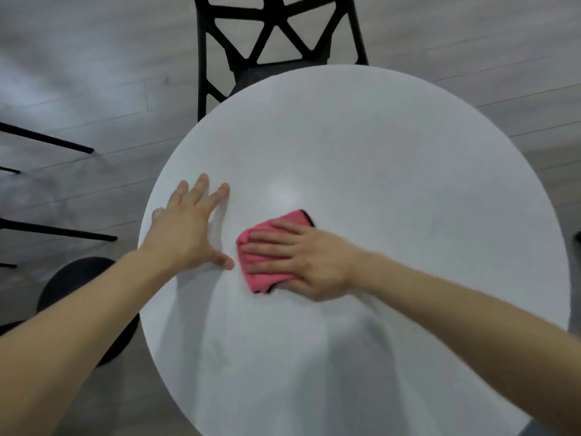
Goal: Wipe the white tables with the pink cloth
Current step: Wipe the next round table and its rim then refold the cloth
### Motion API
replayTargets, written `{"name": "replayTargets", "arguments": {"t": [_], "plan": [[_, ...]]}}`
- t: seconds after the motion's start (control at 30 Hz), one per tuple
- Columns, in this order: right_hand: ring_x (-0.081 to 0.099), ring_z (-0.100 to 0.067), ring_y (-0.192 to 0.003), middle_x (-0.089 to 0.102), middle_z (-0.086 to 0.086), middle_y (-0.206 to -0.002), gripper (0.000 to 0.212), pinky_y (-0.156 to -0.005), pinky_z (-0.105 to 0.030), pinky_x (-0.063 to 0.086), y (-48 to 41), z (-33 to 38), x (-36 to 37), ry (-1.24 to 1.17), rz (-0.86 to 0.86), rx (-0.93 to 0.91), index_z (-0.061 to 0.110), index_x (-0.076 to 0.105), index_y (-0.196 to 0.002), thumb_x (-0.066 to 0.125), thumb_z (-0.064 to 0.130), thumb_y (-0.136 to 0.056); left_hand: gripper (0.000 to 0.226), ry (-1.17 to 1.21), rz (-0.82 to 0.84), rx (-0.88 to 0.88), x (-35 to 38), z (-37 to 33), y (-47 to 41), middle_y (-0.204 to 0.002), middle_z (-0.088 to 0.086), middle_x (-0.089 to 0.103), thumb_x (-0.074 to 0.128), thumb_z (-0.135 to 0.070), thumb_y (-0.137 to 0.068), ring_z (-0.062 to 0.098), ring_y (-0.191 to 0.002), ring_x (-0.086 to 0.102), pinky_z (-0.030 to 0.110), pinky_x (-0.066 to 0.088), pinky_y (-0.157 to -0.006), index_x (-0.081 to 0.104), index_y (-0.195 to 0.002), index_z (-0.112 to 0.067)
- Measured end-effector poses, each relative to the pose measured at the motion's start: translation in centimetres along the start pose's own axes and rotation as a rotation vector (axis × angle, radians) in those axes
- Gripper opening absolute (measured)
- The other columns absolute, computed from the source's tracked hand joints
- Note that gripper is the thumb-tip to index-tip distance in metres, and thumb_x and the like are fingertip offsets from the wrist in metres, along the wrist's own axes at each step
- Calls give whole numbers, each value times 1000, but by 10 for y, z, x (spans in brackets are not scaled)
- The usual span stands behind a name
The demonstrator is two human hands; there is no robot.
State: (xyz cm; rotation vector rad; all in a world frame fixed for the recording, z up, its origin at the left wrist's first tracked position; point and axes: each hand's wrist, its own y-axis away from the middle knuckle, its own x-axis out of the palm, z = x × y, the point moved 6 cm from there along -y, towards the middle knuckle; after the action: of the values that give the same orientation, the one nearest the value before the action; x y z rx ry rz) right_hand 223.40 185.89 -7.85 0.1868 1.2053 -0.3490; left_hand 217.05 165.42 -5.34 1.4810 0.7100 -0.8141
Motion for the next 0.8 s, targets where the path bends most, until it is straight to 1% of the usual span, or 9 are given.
{"name": "replayTargets", "arguments": {"t": [0.07,0.17,0.23,0.33,0.5,0.57,0.7,0.77,0.8], "plan": [[16,-22,-167,30,-1,-176,50,-134,-53,16,18,-82,-32,34,-106,215,28,49,-162,47,36,-113,159,-36,-13,19,-6,-8,0,-180,-11,-13,90,-86,-47,30,-168,-2,66,33,-122,-6,-168,-53],[6,-20,-168,16,-1,-181,59,-136,-50,5,77,-202,-84,139,-284,1007,28,27,-170,36,41,-114,135,-31,-52,53,-25,-18,-7,-170,-5,18,90,-86,-49,34,-156,27,59,42,-116,26,-162,-52],[8,-26,-168,17,-8,-180,57,-136,-50,1,76,-207,-88,132,-370,1260,20,29,-170,32,38,-116,113,2,-71,77,-44,-21,-22,-154,-3,39,91,-82,-54,29,-142,43,54,49,-109,45,-151,-49],[24,-34,-163,38,-12,-171,45,-133,-58,13,5,-124,-57,56,-336,792,20,53,-157,39,28,-115,132,17,-97,60,-74,-32,-59,-164,6,34,99,-71,-52,33,-152,35,59,43,-116,33,-163,-43],[9,-22,-168,24,0,-178,50,-136,-50,10,8,-44,-17,18,-77,196,28,45,-164,45,40,-116,180,-17,76,29,-91,-62,-121,-180,10,-17,107,-62,-38,43,-167,-10,75,23,-126,-17,-168,-50],[15,-22,-167,29,0,-177,48,-135,-50,14,42,-115,-45,29,-146,391,29,48,-162,50,32,-114,181,-16,61,36,-90,-65,-129,-179,6,-19,106,-66,-33,42,-167,-9,76,25,-124,-18,-165,-55],[6,-22,-168,13,-4,-181,60,-136,-49,3,116,-246,-103,128,-357,1290,23,23,-172,36,38,-116,179,-13,13,60,-86,-61,-129,-179,1,-19,104,-70,-30,38,-166,-4,77,26,-122,-16,-163,-59],[12,-28,-167,23,-10,-178,55,-135,-52,6,76,-234,-97,154,-369,1342,21,33,-168,32,34,-115,180,1,17,55,-86,-56,-130,-179,0,-21,104,-69,-30,37,-167,-6,78,23,-123,-16,-163,-60],[21,-31,-164,34,-10,-172,49,-132,-55,14,40,-214,-87,146,-360,1177,22,45,-162,35,29,-114,180,8,21,49,-86,-53,-131,-179,0,-22,105,-69,-29,36,-167,-8,78,21,-124,-16,-162,-61]]}}
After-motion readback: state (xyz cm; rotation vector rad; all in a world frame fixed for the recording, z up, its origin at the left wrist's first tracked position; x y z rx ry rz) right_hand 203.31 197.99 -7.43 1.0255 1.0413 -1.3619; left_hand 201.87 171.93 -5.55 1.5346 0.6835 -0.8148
